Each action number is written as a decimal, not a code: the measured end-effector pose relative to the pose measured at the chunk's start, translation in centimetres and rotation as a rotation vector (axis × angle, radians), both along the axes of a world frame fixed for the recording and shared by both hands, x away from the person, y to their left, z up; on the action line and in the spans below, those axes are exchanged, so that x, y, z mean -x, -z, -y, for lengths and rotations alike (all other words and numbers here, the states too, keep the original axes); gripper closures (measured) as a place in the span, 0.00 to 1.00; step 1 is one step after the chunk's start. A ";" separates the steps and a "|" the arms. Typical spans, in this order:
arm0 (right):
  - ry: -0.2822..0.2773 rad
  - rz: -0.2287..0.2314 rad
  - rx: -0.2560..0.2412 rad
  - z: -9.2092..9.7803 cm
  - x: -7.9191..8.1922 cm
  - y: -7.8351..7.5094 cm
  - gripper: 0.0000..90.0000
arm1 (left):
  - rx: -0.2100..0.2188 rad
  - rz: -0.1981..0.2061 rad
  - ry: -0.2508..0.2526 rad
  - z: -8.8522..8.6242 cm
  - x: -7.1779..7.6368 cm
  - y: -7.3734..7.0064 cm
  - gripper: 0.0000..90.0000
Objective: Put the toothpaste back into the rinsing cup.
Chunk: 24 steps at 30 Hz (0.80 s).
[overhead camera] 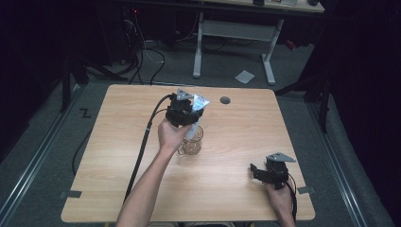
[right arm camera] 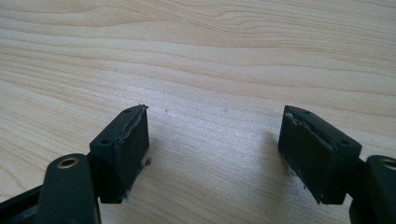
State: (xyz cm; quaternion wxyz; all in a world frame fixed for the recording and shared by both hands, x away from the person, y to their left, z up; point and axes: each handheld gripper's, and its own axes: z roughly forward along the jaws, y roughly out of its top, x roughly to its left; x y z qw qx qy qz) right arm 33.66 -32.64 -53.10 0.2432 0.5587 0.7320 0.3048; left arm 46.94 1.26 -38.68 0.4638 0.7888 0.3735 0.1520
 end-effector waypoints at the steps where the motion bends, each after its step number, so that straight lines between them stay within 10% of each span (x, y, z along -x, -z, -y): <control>1: 0.000 0.001 0.001 0.0 0.0 0.0 0.27 | -0.002 0.002 -0.001 0.0 0.0 0.1 0.72; 24: 0.000 0.000 0.000 0.0 0.0 0.0 0.27 | -0.015 -0.020 0.012 0.2 0.4 1.9 0.71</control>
